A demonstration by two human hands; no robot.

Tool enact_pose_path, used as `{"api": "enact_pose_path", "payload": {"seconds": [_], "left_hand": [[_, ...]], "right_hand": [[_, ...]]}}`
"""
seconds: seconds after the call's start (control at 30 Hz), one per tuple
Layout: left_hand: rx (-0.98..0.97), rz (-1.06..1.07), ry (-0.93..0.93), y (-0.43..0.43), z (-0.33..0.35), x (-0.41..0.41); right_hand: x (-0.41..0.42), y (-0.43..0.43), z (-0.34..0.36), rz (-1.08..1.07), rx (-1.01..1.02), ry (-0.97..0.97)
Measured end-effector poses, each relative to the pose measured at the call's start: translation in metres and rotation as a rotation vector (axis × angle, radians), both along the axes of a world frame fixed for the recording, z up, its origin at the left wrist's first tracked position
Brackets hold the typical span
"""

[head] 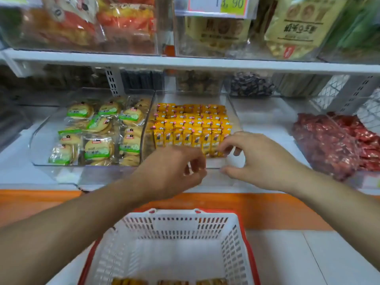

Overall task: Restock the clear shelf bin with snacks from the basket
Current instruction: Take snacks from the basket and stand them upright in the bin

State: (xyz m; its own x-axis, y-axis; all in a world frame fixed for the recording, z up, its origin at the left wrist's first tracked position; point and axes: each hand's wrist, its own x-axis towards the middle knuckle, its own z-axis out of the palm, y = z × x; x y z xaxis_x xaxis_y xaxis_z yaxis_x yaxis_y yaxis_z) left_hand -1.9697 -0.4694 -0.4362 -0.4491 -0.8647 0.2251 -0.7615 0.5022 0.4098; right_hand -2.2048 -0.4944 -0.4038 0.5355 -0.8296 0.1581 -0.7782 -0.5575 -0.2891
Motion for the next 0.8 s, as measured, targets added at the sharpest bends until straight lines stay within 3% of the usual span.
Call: {"api": "enact_pose_path", "payload": {"seconds": [0.17,0.23,0.37,0.5,0.6,0.7,0.8], "left_hand": [[0.491,-0.139,-0.589,0.073,-0.089,0.009],[0.669,-0.122,-0.695,0.079,-0.129,0.016],[0.773,0.045,-0.669,0.078,-0.206,0.040],[0.914,0.209,-0.562,0.091,-0.288,0.053],[1.030,0.175,-0.439,0.101,-0.335,0.048],[1.100,0.050,-0.438,0.108,-0.363,0.046],[1.052,-0.009,-0.418,0.114,-0.382,0.048]], "right_hand": [[0.028,0.044,-0.086,0.148,0.410,0.044],[0.037,0.051,-0.137,0.115,0.612,0.011],[0.048,0.058,-0.239,0.042,0.848,0.046],[0.059,0.069,-0.327,-0.066,0.959,0.095],[0.069,0.087,-0.379,-0.132,1.082,0.099],[0.074,0.105,-0.413,-0.117,1.279,0.097],[0.072,0.115,-0.432,-0.049,1.187,0.177]]}}
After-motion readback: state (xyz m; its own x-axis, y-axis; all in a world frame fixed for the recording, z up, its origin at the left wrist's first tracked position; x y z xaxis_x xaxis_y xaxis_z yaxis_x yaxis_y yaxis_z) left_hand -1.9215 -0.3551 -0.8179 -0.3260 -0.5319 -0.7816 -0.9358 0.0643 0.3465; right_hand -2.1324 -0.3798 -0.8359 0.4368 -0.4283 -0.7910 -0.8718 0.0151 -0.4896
